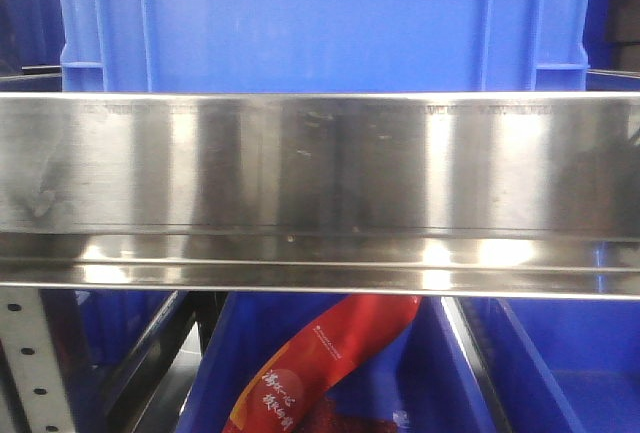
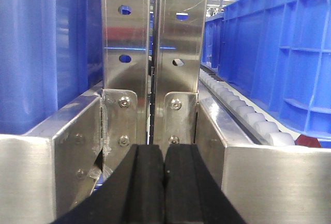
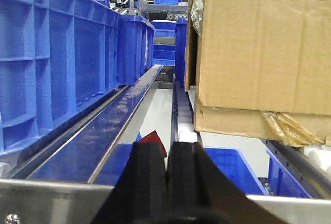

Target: Grab block from conveyor and place in blue bin

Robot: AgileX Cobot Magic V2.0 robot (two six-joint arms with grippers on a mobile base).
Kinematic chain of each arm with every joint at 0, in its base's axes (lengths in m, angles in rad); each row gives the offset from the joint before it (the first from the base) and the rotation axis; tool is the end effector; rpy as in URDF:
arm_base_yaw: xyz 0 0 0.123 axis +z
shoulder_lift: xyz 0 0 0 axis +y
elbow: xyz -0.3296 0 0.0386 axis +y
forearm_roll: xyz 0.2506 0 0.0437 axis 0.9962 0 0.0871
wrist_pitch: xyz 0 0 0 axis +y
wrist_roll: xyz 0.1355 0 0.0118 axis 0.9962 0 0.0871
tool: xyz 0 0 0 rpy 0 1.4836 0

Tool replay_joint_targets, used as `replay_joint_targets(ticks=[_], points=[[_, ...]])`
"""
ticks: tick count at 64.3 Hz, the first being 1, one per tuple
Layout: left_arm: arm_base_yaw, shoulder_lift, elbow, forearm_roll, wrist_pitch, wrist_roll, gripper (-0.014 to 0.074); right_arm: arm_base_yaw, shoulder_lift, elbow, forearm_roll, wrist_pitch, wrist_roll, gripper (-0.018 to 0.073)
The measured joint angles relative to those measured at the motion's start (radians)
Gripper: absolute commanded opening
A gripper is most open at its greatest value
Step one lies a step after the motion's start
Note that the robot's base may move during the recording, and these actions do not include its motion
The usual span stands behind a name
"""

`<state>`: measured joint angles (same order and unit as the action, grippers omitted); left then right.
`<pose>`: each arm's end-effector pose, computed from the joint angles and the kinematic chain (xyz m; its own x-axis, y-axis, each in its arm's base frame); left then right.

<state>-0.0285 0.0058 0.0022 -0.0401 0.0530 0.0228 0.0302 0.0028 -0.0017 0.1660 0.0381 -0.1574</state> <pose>0.0575 -0.0019 0.2087 0.0257 -0.0180 -0.9995 0.0311 0.9994 -0.0172 0.0570 0.0026 0.2125 0.0482 0.0099 -0.9988 -0.0369 0.9993 0.0082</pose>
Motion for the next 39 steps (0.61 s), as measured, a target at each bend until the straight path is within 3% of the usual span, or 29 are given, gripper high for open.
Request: replay_joint_targets(ticks=[39], points=[[0.0,0.0,0.0,0.0,0.0,0.0,-0.0111,0.0,0.0,0.0,0.0,-0.002,0.0,-0.0162]])
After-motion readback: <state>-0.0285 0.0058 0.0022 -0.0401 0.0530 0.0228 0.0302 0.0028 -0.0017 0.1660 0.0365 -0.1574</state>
